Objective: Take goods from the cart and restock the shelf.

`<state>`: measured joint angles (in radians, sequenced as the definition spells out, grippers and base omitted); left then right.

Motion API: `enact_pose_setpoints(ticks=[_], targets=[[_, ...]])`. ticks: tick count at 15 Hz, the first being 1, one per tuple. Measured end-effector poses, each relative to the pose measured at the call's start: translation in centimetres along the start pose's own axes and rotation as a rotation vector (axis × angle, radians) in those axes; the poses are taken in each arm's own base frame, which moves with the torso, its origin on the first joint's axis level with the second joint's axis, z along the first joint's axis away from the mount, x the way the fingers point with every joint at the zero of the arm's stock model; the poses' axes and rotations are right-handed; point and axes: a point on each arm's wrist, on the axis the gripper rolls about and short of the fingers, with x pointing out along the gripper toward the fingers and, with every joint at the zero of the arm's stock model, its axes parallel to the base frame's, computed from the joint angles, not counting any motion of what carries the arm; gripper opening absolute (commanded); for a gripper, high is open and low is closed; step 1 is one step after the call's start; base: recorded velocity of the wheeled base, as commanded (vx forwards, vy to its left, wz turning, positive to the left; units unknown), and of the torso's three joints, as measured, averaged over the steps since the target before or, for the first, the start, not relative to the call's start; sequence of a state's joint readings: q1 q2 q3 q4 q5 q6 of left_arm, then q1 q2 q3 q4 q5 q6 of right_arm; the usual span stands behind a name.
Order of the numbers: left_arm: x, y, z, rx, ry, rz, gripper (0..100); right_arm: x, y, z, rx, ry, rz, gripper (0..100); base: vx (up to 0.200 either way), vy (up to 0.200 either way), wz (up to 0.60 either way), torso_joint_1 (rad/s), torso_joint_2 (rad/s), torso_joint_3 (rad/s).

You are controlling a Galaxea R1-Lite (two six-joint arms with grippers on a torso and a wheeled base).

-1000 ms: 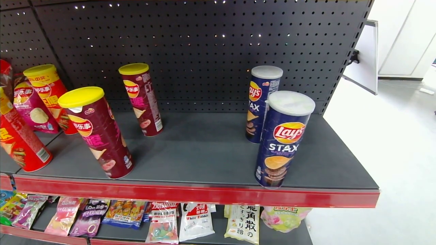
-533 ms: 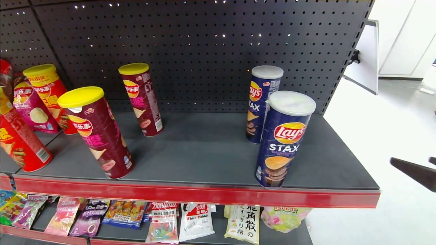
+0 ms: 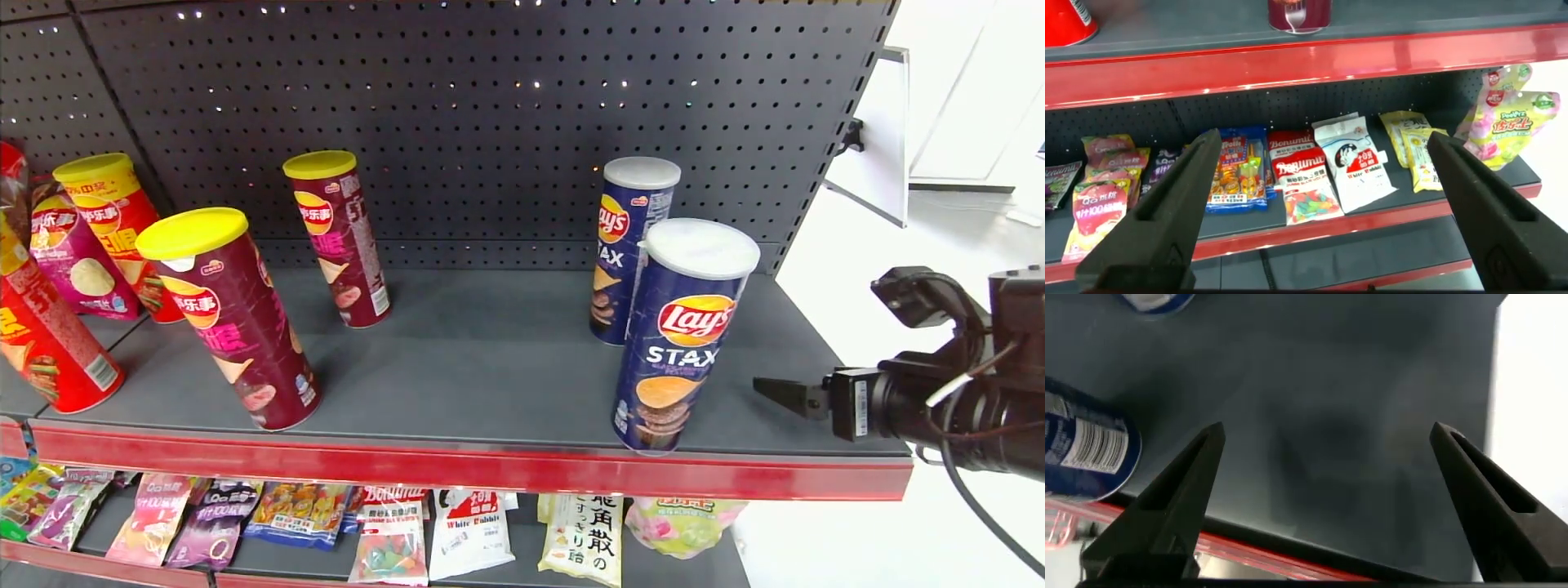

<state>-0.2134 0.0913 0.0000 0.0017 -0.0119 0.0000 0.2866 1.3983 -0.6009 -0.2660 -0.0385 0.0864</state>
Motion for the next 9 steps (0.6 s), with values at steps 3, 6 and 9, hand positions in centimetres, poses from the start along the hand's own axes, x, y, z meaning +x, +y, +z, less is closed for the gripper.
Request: enact_pose_setpoints(ticks=[3, 6, 9], targets=[[0.0, 0.0, 0.0, 0.000, 0.000, 0.000, 100, 1.4, 0.7, -0.1, -0.016, 0.018, 0.018, 100, 0.000, 0.000, 0.00, 0.000, 0.00, 0.000], [0.0, 0.0, 0.0, 0.000, 0.000, 0.000, 100, 2.0, 1.4, -0.5, -0.031, 0.041, 0.040, 100, 0.000, 0.000, 0.00, 0.000, 0.00, 0.000], [0.0, 0.0, 0.0, 0.000, 0.000, 0.000, 100, 2.4, 2.0, -0.6, -0.045, 0.054, 0.061, 100, 0.000, 0.000, 0.00, 0.000, 0.00, 0.000]])
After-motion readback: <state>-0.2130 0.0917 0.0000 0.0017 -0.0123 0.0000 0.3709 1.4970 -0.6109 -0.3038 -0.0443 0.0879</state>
